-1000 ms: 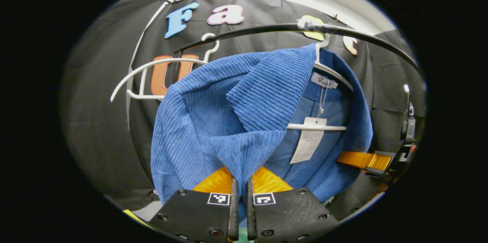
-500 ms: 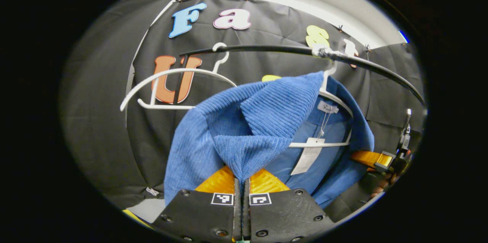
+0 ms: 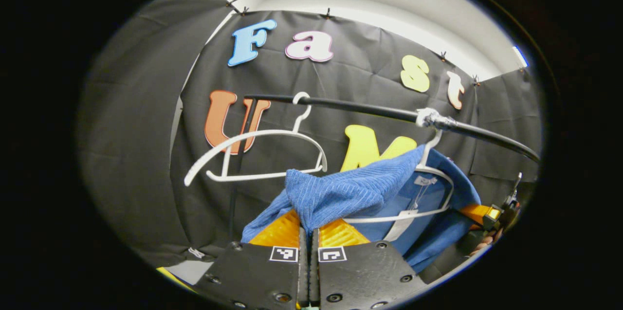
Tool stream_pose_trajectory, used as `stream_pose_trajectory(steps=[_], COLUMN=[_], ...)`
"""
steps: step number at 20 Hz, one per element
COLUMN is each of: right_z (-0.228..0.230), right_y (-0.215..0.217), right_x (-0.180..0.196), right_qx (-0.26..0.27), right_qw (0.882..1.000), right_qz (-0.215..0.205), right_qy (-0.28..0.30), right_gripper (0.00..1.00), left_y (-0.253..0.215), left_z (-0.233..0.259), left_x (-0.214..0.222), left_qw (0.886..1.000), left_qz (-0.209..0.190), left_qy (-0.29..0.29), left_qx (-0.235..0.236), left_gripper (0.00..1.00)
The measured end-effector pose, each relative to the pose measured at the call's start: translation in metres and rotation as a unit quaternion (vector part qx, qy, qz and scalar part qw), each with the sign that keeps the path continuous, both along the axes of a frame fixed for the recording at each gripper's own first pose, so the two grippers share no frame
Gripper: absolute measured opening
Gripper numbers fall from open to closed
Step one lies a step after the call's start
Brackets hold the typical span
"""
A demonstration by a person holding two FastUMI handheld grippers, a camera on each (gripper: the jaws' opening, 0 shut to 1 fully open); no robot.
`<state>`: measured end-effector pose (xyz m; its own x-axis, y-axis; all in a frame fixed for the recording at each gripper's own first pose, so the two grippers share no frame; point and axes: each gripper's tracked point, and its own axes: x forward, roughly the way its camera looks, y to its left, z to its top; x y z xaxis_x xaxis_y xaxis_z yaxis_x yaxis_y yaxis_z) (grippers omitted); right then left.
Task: Grasp the clothes on the hanger with both hands and then place them into the laundry hamper below.
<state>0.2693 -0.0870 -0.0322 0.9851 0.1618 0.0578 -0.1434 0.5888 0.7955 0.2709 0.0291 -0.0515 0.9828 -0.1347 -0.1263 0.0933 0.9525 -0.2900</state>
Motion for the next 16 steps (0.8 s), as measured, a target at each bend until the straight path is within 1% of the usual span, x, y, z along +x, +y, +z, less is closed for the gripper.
stream_pose_trajectory(steps=[1,2,6,7,8,11,12,13,16], right_z=[0.003,0.006,0.026,0.027,0.027,0.030,0.030,0.029,0.029], right_y=[-0.005,-0.008,-0.014,-0.018,-0.021,-0.021,-0.023,-0.025,-0.028], right_x=[0.003,0.006,0.011,0.015,0.019,0.027,0.030,0.032,0.033], right_qx=[0.010,0.013,0.002,0.001,0.002,0.003,0.000,-0.008,-0.030], right_qw=[1.000,1.000,1.000,1.000,1.000,1.000,1.000,1.000,0.999], right_qz=[0.000,0.000,0.003,0.001,0.000,0.007,0.008,0.013,0.026], right_qy=[-0.003,-0.007,-0.028,-0.027,-0.027,-0.025,-0.026,-0.025,-0.024], right_gripper=[0.10,0.10,0.10,0.10,0.10,0.10,0.10,0.10,0.10], left_y=[0.001,0.003,0.014,0.015,0.016,0.024,0.024,0.024,0.023], left_z=[0.004,0.006,0.026,0.028,0.031,0.043,0.046,0.047,0.045], left_x=[0.002,0.003,0.008,0.012,0.014,0.020,0.022,0.026,0.032], left_qw=[1.000,1.000,1.000,1.000,1.000,0.999,0.999,0.999,0.999], left_qz=[-0.002,-0.003,0.007,0.004,0.002,0.001,-0.003,-0.009,-0.027], left_qy=[-0.003,-0.006,-0.023,-0.023,-0.027,-0.035,-0.035,-0.035,-0.024], left_qx=[-0.001,-0.002,-0.007,-0.008,-0.008,0.000,-0.002,-0.004,-0.003], left_gripper=[0.04,0.01,0.01,0.07,0.01,0.01,0.07,0.01,0.01])
